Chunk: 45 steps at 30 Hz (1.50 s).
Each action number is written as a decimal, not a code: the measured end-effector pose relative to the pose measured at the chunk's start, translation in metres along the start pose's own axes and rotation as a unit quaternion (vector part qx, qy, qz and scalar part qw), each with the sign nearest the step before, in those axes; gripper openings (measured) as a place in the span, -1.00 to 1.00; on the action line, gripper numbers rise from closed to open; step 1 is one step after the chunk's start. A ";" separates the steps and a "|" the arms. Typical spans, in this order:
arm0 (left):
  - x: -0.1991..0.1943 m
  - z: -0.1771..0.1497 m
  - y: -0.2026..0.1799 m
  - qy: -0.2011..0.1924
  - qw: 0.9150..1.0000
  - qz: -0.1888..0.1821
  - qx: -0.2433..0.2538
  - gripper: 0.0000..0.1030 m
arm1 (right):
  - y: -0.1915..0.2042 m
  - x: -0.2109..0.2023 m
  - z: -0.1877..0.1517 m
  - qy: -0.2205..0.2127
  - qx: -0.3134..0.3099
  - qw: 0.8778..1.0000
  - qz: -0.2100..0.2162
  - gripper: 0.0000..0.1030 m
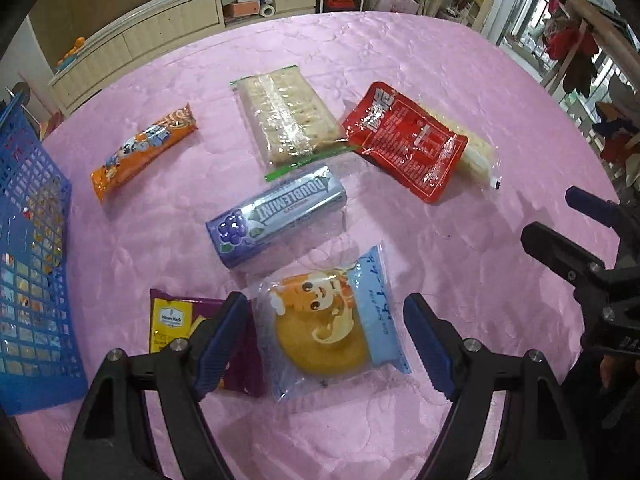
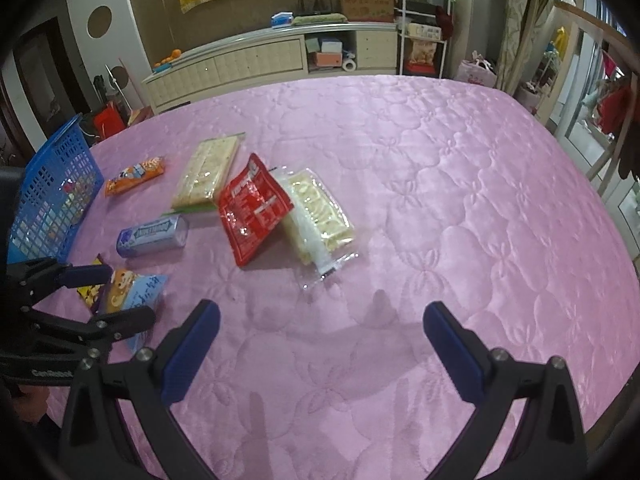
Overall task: Organize snacks
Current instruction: 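Move both grippers back over the remaining snacks on the bed, then close the left gripper on the bread bun while the right gripper grasps the cracker pack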
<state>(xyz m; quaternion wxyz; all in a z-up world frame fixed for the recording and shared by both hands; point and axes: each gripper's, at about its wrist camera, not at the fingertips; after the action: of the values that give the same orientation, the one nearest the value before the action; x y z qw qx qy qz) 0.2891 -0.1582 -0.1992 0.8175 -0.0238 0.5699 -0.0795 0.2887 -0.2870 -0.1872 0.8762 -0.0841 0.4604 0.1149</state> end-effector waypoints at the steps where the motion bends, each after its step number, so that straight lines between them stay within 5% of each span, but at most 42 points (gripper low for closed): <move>1: 0.001 0.000 -0.002 0.000 1.000 0.002 0.002 0.52 | 0.000 0.000 0.000 0.001 0.001 1.000 0.000 0.99; 11: 0.007 0.001 -0.011 0.006 1.000 0.000 -0.007 0.07 | -0.004 0.002 -0.004 0.007 0.009 1.000 0.001 0.99; 21: -0.014 -0.007 -0.009 -0.017 1.000 -0.020 -0.014 0.04 | -0.004 0.000 -0.003 0.004 0.000 1.000 -0.008 0.99; 37: -0.032 0.020 0.001 -0.065 0.996 -0.037 -0.039 0.04 | -0.009 0.023 0.039 0.028 -0.129 0.991 -0.004 0.99; 42: -0.025 0.026 -0.003 -0.065 0.997 -0.034 -0.036 0.04 | -0.008 0.049 0.047 0.052 -0.162 0.985 0.004 0.70; 45: -0.021 0.031 -0.003 -0.064 0.997 -0.037 -0.033 0.04 | -0.009 0.063 0.051 0.057 -0.174 0.983 0.012 0.69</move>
<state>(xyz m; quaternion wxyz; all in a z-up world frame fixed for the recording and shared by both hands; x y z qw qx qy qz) 0.3106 -0.1597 -0.1686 0.8477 -0.0766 0.5174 -0.0887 0.3660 -0.2744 -0.2107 0.8191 -0.2357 0.4838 0.1987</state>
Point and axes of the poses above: each gripper's, at about its wrist camera, not at the fingertips, and x roughly the way its jaws point, y to its left, z to its top, and after that the axes turned 12 degrees about -x, right-handed
